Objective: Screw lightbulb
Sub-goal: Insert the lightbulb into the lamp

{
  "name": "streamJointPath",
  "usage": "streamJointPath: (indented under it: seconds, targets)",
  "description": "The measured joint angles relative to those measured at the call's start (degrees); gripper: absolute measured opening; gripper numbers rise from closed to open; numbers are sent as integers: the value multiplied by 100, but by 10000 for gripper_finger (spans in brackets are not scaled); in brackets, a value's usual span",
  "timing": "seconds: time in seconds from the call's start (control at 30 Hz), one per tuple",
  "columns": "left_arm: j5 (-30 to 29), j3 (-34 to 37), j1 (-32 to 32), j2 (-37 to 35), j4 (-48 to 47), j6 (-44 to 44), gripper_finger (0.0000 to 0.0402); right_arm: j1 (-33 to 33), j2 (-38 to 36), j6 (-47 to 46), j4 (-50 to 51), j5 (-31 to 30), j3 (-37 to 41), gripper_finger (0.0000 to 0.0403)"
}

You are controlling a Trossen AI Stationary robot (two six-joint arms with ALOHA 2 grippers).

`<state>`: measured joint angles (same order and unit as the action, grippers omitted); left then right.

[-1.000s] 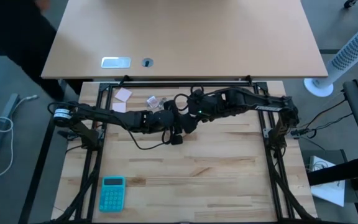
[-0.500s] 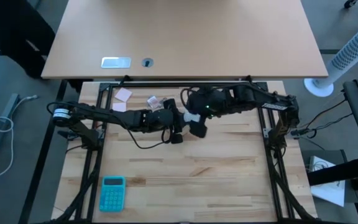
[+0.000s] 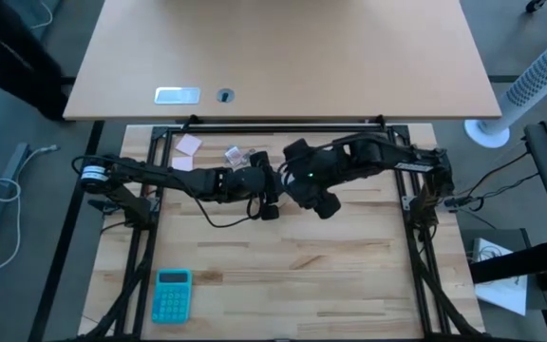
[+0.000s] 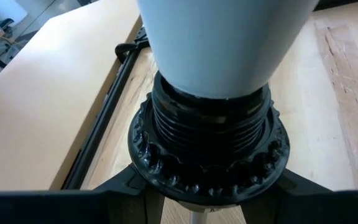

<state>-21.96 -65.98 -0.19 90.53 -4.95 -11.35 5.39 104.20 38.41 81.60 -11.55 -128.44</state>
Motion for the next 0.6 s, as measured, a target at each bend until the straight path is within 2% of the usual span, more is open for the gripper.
streamJointPath:
  seconds: [0.33,0.6]
  targets:
    - [19,-141,0,10,5,-40,145,-33,94,-71,-13,-56,4,382]
    - [17,-140,0,19,26,-55,145,-67,94,-61,-9,-201,7,322]
